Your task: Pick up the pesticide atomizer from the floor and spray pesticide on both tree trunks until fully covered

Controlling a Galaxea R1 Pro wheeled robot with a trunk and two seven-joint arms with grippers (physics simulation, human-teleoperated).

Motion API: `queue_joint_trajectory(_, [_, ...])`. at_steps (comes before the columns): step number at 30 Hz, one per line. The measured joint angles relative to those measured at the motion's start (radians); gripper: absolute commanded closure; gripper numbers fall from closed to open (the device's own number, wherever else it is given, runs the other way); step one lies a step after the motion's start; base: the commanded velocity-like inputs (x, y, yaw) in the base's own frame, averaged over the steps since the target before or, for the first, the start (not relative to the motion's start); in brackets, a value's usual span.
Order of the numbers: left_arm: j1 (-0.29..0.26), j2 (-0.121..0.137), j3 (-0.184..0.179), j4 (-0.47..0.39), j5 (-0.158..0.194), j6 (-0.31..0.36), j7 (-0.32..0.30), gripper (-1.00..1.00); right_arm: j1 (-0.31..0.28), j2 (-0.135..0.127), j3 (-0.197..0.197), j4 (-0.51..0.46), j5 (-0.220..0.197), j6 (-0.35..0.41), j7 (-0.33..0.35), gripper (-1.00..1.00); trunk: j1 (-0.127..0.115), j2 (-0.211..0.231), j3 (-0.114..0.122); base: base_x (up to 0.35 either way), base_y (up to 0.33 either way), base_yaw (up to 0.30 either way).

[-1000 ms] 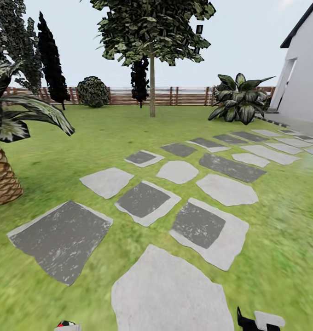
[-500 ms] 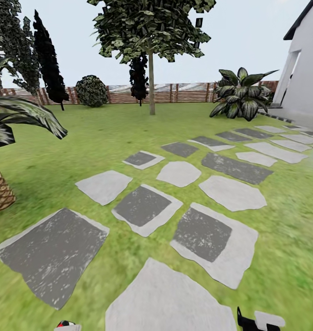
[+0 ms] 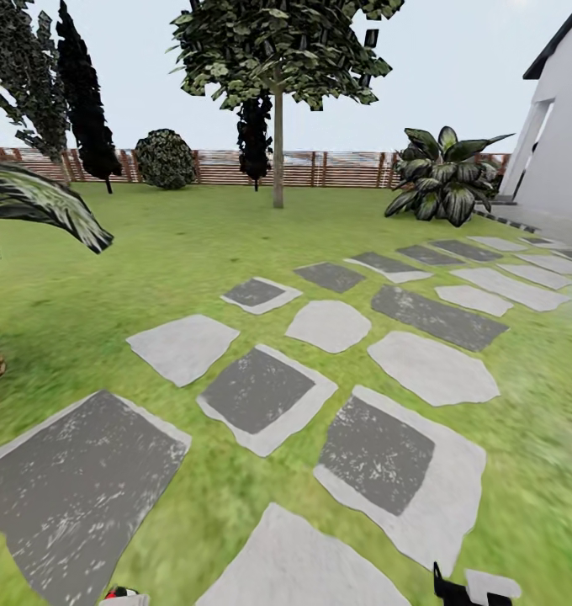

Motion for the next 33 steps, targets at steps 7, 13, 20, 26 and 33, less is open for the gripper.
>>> queue_joint_trajectory(7, [0.000,-0.001,0.000,0.000,0.000,-0.001,0.000,1.00,0.000,0.000,0.000,0.000,0.000,0.000,0.000,-1.00,0.000,0.000,0.000,0.337,0.000,0.000])
queue_joint_trajectory(13, [0.000,-0.001,0.000,0.000,0.000,-0.001,0.001,1.00,0.000,0.000,0.000,0.000,0.000,0.000,0.000,-1.00,0.000,0.000,0.000,0.337,0.000,0.000])
queue_joint_trajectory(20, [0.000,-0.001,0.000,0.000,0.000,-0.002,0.001,1.00,0.000,0.000,0.000,0.001,0.000,0.000,0.000,-1.00,0.000,0.000,0.000,0.337,0.000,0.000])
queue_joint_trajectory(26, [0.000,-0.001,0.000,0.000,0.000,-0.003,0.001,1.00,0.000,0.000,0.000,0.002,0.000,0.000,0.000,-1.00,0.000,0.000,0.000,0.337,0.000,0.000])
queue_joint_trajectory(33, [0.000,-0.001,0.000,0.000,0.000,-0.003,0.001,1.00,0.000,0.000,0.000,0.001,0.000,0.000,0.000,-1.00,0.000,0.000,0.000,0.337,0.000,0.000])
